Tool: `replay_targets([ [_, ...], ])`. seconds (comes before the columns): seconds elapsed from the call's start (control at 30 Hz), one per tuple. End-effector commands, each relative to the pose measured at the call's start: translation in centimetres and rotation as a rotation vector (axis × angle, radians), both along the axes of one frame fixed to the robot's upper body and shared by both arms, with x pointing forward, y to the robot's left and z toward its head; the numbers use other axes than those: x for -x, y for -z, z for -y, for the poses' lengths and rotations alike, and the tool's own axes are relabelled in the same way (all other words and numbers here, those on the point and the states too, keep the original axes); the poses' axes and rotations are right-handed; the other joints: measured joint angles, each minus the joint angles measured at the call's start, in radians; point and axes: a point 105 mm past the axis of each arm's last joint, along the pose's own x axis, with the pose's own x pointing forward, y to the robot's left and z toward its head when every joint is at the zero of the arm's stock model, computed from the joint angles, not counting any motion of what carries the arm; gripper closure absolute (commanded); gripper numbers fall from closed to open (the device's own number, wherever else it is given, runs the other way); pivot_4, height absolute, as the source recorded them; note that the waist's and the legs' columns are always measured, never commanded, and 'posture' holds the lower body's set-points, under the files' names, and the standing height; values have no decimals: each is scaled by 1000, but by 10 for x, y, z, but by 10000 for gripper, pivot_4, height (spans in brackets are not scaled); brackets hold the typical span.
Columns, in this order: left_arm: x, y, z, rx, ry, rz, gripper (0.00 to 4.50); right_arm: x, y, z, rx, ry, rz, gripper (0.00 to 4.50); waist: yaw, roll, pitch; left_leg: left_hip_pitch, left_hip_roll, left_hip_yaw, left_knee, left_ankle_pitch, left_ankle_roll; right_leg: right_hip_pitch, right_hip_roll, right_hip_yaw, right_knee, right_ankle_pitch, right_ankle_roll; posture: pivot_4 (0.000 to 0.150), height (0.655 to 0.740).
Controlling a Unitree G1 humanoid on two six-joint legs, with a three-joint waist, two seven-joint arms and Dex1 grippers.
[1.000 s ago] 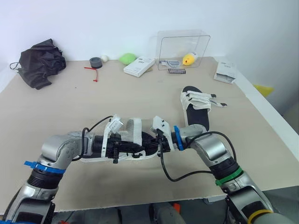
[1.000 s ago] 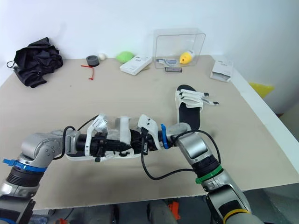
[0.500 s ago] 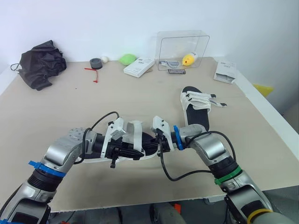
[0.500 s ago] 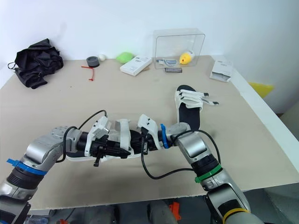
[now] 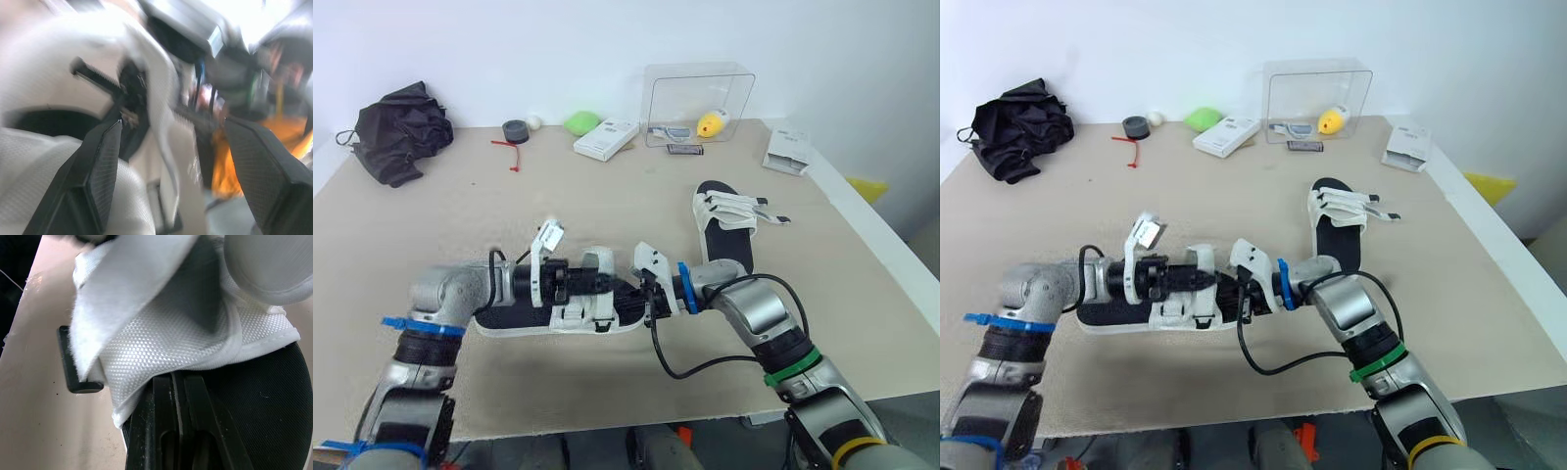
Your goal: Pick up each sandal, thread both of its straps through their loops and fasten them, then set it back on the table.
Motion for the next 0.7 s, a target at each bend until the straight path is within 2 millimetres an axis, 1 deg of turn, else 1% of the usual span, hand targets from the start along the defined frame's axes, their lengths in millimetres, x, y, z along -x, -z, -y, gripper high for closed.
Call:
replay_targets([
  [0.03,-7,-7,-3,9,-53,-42,10807,1,31,10,101,49,-71,45000,0,0,0,0,0,0,0,0,0,0,0,0,0,0,0,1500,7400],
  [0.13,-6,-10,-1,12,-46,-57,10807,1,31,10,101,50,-71,45000,0,0,0,0,0,0,0,0,0,0,0,0,0,0,0,1500,7400],
  [0.17,-7,-8,-1,1,-56,-58,14592,2,31,10,100,50,-71,45000,0,0,0,0,0,0,0,0,0,0,0,0,0,0,0,1500,7400],
  [0.2,-8,-6,-1,-8,-65,-59,16495,2,31,10,100,51,-72,45000,0,0,0,0,0,0,0,0,0,0,0,0,0,0,0,1500,7400],
  [0.27,-8,-3,-1,-22,-62,-46,22721,2,31,10,98,52,-72,45000,0,0,0,0,-1,0,0,0,-1,0,-1,0,0,0,0,1500,7400],
  [0.3,-7,-3,-1,-26,-59,-42,27054,2,31,10,98,52,-73,45000,0,0,0,0,-1,0,0,0,-1,0,-1,0,0,0,0,1500,7400],
  [0.33,-5,-2,-1,-34,-44,-30,32499,3,32,10,98,52,-73,45000,0,0,0,0,-1,0,0,0,-1,0,-1,0,0,0,0,1500,7400],
  [0.37,-3,0,-2,-53,-33,-17,35845,3,32,10,97,52,-73,45000,0,0,0,0,-1,0,0,0,-1,0,-1,0,0,0,0,1500,7400],
  [0.43,0,3,-3,-82,-13,8,44877,3,32,10,97,50,-74,45000,0,0,0,0,-1,0,0,0,-1,0,-1,0,0,0,0,1500,7400],
  [0.6,11,15,-5,-169,63,101,44877,4,31,9,96,46,-73,45000,-1,-1,0,0,-1,0,-1,0,-1,0,-1,1,0,0,0,1500,7400],
  [0.7,25,18,-6,-175,142,137,44877,4,31,8,95,44,-73,45000,-3,0,0,0,0,1,-1,0,-1,-1,-1,1,0,0,-1,1500,7400],
])
